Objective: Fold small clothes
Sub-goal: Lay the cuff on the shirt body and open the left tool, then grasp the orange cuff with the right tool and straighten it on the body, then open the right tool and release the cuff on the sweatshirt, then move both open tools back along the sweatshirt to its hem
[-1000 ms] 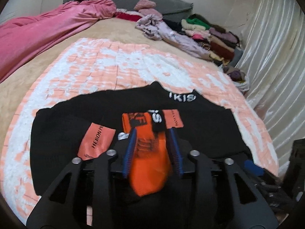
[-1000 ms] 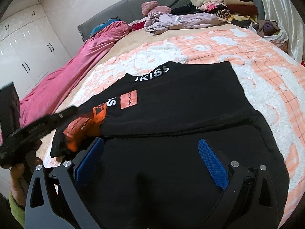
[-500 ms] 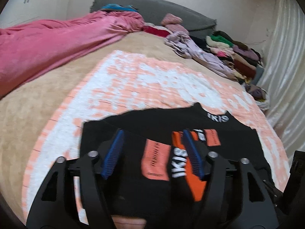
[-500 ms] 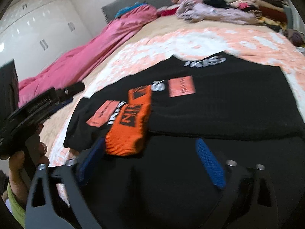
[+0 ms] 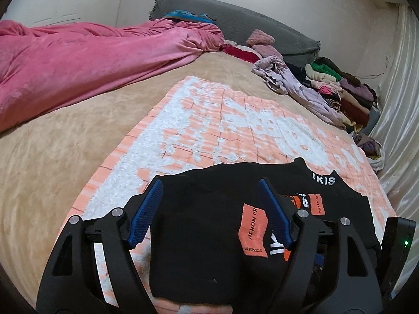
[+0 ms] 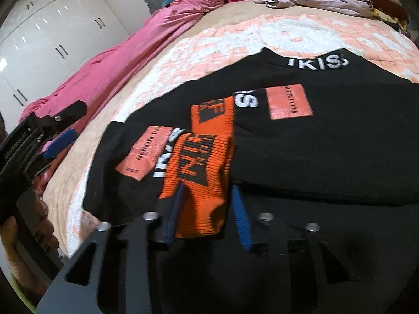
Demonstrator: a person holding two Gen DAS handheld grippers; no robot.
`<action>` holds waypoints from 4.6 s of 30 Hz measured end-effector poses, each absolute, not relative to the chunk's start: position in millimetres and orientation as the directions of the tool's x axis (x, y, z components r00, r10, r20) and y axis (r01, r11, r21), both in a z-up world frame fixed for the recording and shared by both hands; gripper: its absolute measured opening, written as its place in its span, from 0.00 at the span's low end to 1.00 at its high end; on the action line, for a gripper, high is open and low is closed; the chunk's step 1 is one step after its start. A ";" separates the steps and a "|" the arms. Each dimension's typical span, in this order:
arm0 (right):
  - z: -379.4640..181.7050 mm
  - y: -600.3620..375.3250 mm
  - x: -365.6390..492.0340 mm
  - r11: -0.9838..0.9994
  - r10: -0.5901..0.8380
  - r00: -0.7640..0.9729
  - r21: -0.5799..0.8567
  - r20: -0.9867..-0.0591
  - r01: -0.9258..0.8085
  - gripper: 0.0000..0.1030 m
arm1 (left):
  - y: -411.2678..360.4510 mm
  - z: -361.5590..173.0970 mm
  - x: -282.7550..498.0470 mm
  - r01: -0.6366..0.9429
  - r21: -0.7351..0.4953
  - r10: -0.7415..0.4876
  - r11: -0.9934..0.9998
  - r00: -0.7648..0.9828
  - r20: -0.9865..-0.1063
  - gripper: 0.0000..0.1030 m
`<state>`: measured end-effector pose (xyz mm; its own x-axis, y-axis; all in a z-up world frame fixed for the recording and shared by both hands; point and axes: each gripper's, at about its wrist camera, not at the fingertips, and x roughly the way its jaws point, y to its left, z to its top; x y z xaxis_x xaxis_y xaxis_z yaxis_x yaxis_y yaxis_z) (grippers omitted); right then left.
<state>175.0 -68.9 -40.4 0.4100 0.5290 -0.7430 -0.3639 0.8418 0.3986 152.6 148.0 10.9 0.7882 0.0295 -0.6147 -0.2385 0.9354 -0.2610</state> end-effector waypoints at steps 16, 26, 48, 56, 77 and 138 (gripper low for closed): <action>40.2 -73.0 181.9 0.852 0.507 0.611 0.250 -0.608 -0.459 0.10 | 155.0 11.3 149.0 -0.256 -0.265 0.043 0.929 0.790 -0.611 0.66; 54.8 -158.6 191.4 0.945 0.325 0.754 0.158 -0.571 -0.288 0.09 | 146.8 10.9 149.5 -0.241 -0.240 0.046 0.940 0.789 -0.613 0.66; 15.3 -236.0 199.8 0.995 0.095 0.778 0.070 -0.621 -0.065 0.01 | 61.3 -13.7 174.5 -0.022 -0.107 -0.053 0.994 0.760 -0.647 0.66; 0.3 -246.7 201.6 0.985 0.166 0.716 0.151 -0.678 -0.085 0.30 | 50.5 -34.9 185.2 0.000 -0.077 -0.055 0.997 0.697 -0.715 0.66; -5.4 -233.4 212.8 0.990 0.143 0.720 0.096 -0.679 -0.106 0.08 | 40.7 -37.3 184.8 0.031 -0.034 -0.046 0.999 0.690 -0.723 0.66; -36.1 -207.4 163.7 0.978 0.195 0.626 0.101 -0.755 -0.183 0.49 | 2.3 -42.5 162.5 0.168 0.054 -0.070 0.984 0.654 -0.753 0.69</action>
